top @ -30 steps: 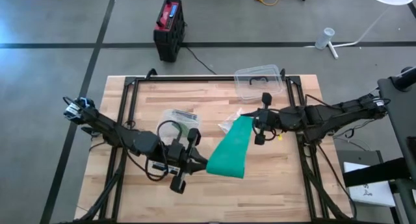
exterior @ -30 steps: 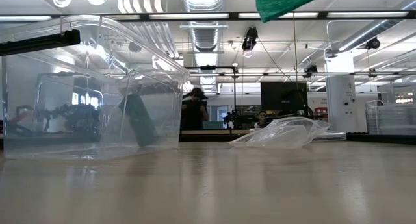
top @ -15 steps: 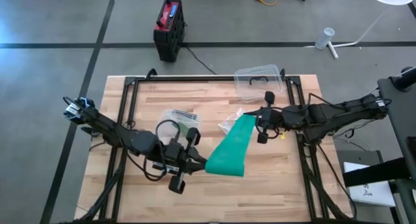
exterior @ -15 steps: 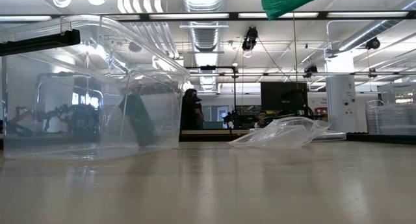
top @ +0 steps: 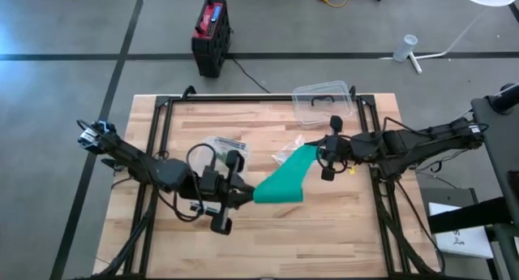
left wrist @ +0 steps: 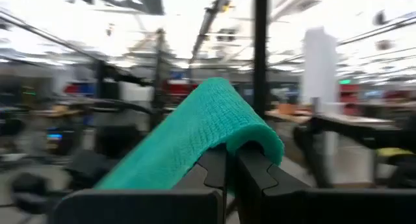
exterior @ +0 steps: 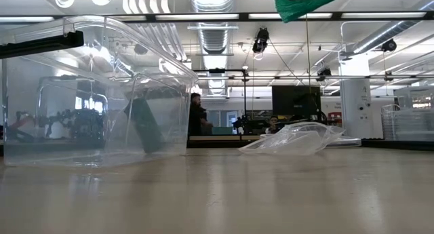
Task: Roll bandage
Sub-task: Roll the blue bandage
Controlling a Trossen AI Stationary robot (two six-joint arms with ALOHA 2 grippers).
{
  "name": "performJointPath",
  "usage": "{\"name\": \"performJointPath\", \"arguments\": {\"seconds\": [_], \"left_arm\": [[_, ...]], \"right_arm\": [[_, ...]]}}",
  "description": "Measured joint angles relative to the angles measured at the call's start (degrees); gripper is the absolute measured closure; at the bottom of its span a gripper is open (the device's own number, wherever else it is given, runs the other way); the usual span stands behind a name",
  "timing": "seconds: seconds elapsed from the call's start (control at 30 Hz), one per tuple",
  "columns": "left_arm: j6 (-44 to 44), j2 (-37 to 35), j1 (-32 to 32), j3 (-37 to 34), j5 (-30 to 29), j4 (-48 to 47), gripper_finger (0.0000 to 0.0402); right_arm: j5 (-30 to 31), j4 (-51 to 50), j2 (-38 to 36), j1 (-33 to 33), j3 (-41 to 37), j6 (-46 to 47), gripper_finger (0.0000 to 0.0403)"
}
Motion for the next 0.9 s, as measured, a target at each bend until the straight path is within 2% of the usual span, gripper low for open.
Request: {"name": "performJointPath", "arguments": {"seconds": [0.17,0.33,0.6,0.77,0.9], "left_arm": [[5.0,-0.3,0.6,0.0,-6.5,2.3,0.0401],[7.8,-0.4,2.2,0.0,-9.3,4.2,0.0401],[15.5,-1.8,4.7,0.0,-17.9,4.3,0.0401],[20.0,-2.0,6.8,0.0,-23.0,4.0,0.0401],[22.2,-2.0,7.7,0.0,-23.9,2.4,0.0401]], "right_arm": [[-4.0,0.0,0.2,0.1,-0.2,1.9,0.0403],[-4.3,-0.2,0.5,0.9,-0.8,2.5,0.0403],[-4.4,0.0,0.5,3.3,-0.9,3.8,0.0403],[-8.9,0.6,0.5,5.2,-0.9,6.4,0.0403],[-10.5,1.0,0.4,7.4,-0.9,7.6,0.0403]]}}
